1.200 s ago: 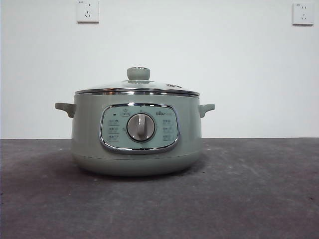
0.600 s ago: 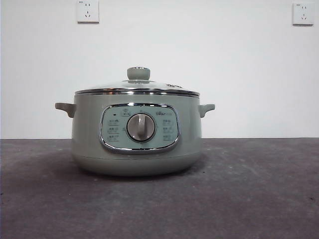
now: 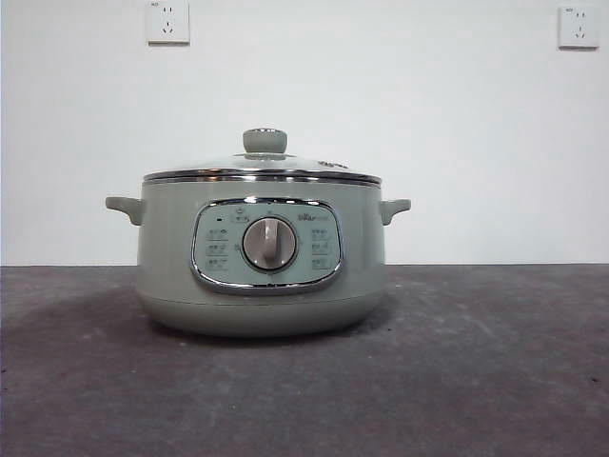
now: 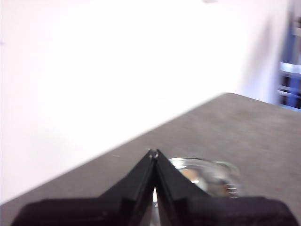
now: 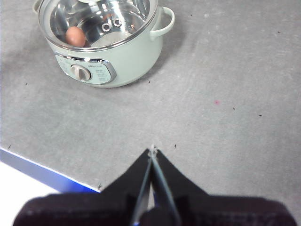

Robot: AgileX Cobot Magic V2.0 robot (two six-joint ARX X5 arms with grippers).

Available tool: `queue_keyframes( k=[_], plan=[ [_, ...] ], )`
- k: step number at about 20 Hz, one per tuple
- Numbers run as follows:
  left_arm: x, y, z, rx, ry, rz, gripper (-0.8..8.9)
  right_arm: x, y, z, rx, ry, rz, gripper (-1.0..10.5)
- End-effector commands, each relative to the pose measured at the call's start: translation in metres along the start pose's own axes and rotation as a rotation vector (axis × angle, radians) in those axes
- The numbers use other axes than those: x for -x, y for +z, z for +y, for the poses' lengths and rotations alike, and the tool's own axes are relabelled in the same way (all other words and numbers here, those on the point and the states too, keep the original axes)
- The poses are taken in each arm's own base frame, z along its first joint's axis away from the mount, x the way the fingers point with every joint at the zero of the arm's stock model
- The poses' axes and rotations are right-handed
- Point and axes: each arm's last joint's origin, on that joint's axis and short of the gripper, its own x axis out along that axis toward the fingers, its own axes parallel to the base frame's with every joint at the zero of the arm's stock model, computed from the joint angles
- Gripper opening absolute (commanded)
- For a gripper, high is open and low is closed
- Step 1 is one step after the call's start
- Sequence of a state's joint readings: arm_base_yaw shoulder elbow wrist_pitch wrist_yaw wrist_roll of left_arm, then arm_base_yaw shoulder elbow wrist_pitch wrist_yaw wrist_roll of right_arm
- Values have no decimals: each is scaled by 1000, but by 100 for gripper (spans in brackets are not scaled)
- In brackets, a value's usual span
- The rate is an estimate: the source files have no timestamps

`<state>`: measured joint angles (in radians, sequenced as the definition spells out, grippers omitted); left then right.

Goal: Pick up the egg,open the lid,put the egg in the pot,close the lid

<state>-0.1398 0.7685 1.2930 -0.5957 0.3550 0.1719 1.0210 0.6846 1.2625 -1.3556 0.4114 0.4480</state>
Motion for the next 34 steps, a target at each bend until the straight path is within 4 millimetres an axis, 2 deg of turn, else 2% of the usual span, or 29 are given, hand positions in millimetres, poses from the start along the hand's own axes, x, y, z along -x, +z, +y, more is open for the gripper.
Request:
queue_keyframes(
  k=[1,3,10,12,15,19,24,34],
  plan=[
    [13,-32,-1,-70,125,-15,-4,-1,-3,-1,12,-13,25,3],
    [16,-68,-3,-74,226,-15,-4,-1,-3,-1,12,-13,25,3],
    [2,-207,-15,99,279,-14,-3,-1,-3,-1,12,-13,25,4],
    [-1,-237,-18,138,288,-22,-3,-1,-3,-1,12,-13,25,3],
    [-2,-270,-21,196,377,-13,-4,-1,-3,-1,12,-13,25,3],
    [-1,-295,-25,224,409,5,-4,-1,-3,-1,12,-13,25,3],
    [-1,-305,-27,265,392,103,-3,-1,-3,-1,12,-13,25,3],
    [-2,-305,-27,267,390,118,-3,-1,-3,-1,12,-13,25,3]
  ],
)
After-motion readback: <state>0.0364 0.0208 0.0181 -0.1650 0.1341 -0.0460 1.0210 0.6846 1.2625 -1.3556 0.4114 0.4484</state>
